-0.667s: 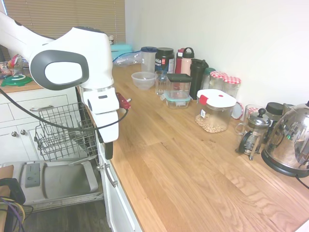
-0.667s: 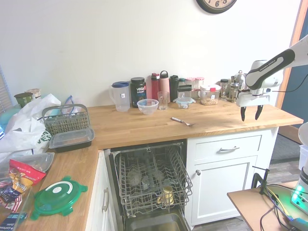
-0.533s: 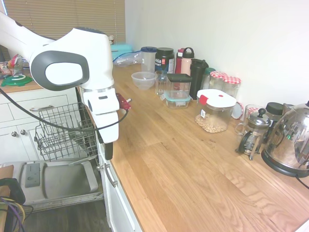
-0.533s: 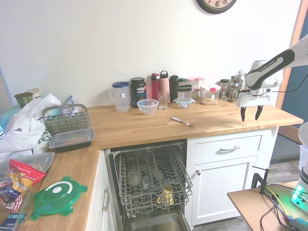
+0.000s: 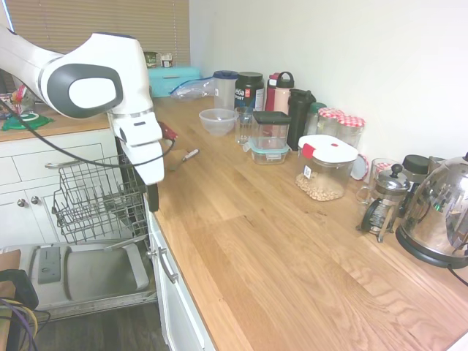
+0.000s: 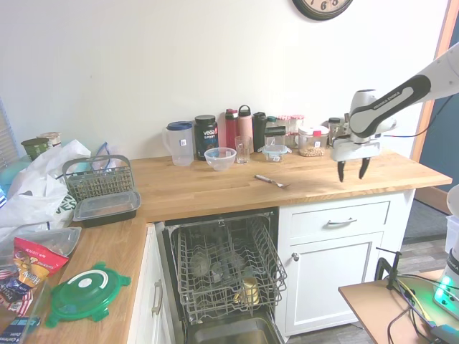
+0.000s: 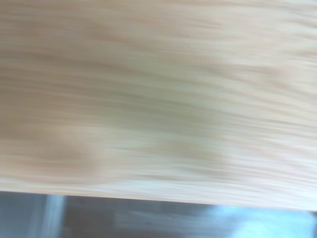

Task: Put the fork in the dishwasher

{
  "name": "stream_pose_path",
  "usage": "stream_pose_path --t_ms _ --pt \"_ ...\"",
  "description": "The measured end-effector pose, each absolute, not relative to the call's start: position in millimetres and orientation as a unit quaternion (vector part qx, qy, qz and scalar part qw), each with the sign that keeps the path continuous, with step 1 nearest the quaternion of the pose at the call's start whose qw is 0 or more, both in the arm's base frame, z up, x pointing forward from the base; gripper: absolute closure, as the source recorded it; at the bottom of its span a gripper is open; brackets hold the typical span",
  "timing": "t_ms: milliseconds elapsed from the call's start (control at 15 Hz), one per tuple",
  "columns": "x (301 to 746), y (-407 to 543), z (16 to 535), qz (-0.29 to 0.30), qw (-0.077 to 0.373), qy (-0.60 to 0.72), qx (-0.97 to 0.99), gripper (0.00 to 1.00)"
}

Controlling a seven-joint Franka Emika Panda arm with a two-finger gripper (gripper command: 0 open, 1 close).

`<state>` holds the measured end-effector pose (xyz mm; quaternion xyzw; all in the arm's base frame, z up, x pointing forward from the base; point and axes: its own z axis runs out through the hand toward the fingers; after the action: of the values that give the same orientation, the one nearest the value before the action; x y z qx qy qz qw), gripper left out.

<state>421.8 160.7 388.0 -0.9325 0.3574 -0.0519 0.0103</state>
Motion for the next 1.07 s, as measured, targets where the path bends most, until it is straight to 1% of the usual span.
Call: stream_pose_path --t_ms 133,400,733,1067 --pt "432 200 392 -0.053 0.018 0.346 -0.937 0.00" --pt "467 252 398 -0.060 0.029 0.321 -0.945 0.00" --pt "500 315 404 -0.065 0.027 0.290 -0.954 0.00" --pt "549 356 389 -0.058 0.028 0.278 -0.958 0.00"
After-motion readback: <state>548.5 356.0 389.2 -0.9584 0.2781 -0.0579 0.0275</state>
